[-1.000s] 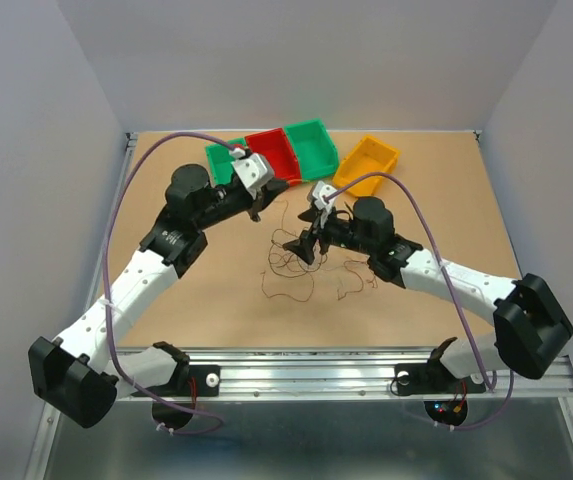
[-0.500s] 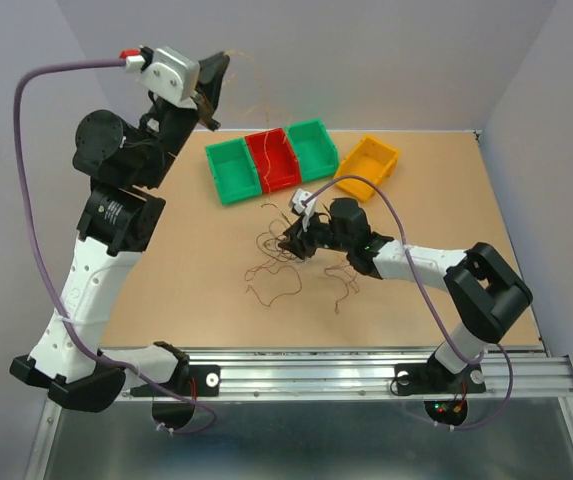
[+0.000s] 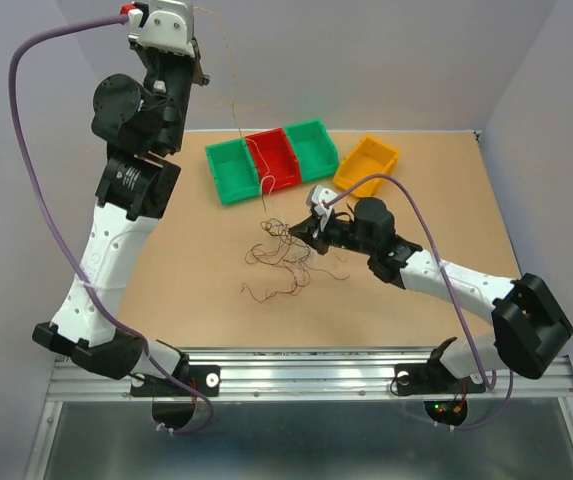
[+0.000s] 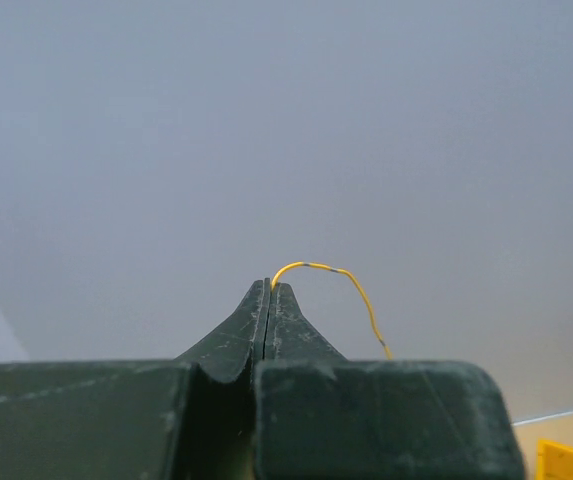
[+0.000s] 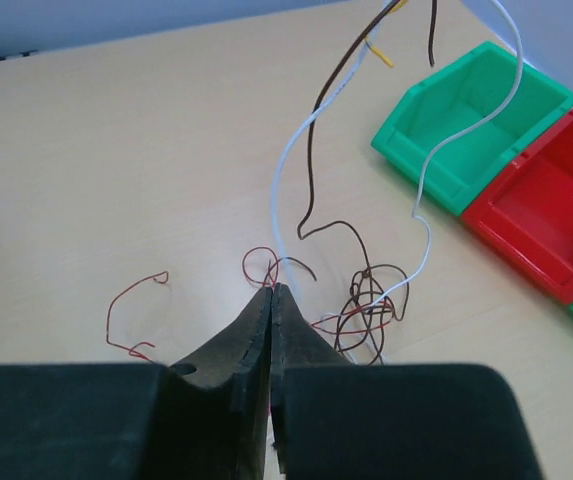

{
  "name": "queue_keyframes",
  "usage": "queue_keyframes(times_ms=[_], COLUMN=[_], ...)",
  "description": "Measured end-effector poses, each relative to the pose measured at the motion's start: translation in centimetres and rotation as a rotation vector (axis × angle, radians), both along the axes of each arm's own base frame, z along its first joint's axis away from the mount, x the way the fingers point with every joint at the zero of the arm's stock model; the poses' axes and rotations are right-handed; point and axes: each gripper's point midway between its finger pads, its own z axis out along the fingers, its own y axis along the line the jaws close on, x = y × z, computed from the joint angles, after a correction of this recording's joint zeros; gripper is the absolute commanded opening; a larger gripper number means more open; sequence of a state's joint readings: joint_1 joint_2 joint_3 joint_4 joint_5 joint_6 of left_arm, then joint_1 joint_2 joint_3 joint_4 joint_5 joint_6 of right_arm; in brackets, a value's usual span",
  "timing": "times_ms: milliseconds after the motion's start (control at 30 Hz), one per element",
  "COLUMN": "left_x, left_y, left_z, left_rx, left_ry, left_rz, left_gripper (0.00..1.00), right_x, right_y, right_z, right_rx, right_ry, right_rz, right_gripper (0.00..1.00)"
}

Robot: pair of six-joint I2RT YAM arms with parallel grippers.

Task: Untangle the cables

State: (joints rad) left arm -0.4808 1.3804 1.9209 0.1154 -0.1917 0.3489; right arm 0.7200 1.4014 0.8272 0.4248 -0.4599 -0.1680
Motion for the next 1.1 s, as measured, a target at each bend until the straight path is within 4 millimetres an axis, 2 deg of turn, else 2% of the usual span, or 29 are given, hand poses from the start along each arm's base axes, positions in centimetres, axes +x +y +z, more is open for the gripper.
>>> queue_keyframes(times_ms=[33, 67, 100, 133, 233, 300, 400, 467, 533, 700, 833, 900, 967, 1033, 1067, 1100], left_x=[0.5, 1.8, 2.7, 3.6, 5.8, 6.1, 5.1, 3.5, 2.2, -0.3, -1.2, -1.3, -1.3, -1.3, -1.4, -1.4], left_y=[0.4, 1.3, 1.8, 2.4, 3.2, 2.4, 1.4, 0.9, 0.8, 1.1, 1.1, 1.0, 0.8, 0.7, 0.6, 0.5], left_z=[-0.2, -0.4, -0.5, -0.7, -2.8, -4.8, -7.3, -8.7, -8.8, -6.5, -5.8, -5.8, -5.9, -6.0, -6.1, -6.1], left_rx=[0.002, 0.000, -0.003, -0.007, 0.001, 0.018, 0.024, 0.027, 0.022, -0.004, -0.008, -0.006, -0.004, -0.002, -0.002, -0.002], left_ry=[0.006, 0.016, 0.025, 0.033, 0.087, 0.125, 0.165, 0.181, 0.167, 0.088, 0.067, 0.066, 0.069, 0.074, 0.075, 0.077], left_rz=[0.022, 0.067, 0.090, 0.110, 0.127, 0.077, 0.006, -0.045, -0.076, -0.110, -0.126, -0.132, -0.144, -0.153, -0.158, -0.163], left_gripper=[0.00, 0.00, 0.00, 0.00, 0.00, 0.00, 0.00, 0.00, 0.00, 0.00, 0.00, 0.00, 0.00, 0.00, 0.00, 0.00], right_x=[-0.2, -0.2, -0.4, -0.5, -0.7, -0.7, -0.4, 0.5, 1.4, 3.9, 6.1, 7.1, 7.8, 8.4, 8.5, 8.8], right_y=[-0.2, -0.4, -0.5, -0.7, -1.0, -1.1, -1.0, -0.7, -0.2, 1.4, 3.0, 3.4, 3.5, 3.9, 4.1, 4.4], right_z=[0.6, 0.9, 0.9, 0.9, 0.0, -0.4, -0.5, -0.8, -1.1, -2.1, -2.7, -2.9, -2.8, -2.5, -2.5, -2.4], right_rx=[0.002, 0.000, -0.005, -0.011, -0.037, -0.046, -0.041, -0.035, -0.031, 0.010, 0.038, 0.055, 0.072, 0.101, 0.104, 0.113], right_ry=[-0.015, -0.024, -0.025, -0.023, -0.020, -0.013, -0.013, 0.002, 0.013, 0.049, 0.056, 0.052, 0.042, 0.033, 0.027, 0.026], right_rz=[-0.001, -0.002, -0.003, -0.004, -0.003, -0.005, -0.016, -0.044, -0.065, -0.112, -0.140, -0.164, -0.187, -0.196, -0.194, -0.192], right_gripper=[0.02, 0.10, 0.28, 0.63, 0.89, 0.98, 0.98, 0.98, 0.98, 0.98, 0.98, 0.91, 0.65, 0.46, 0.33, 0.01])
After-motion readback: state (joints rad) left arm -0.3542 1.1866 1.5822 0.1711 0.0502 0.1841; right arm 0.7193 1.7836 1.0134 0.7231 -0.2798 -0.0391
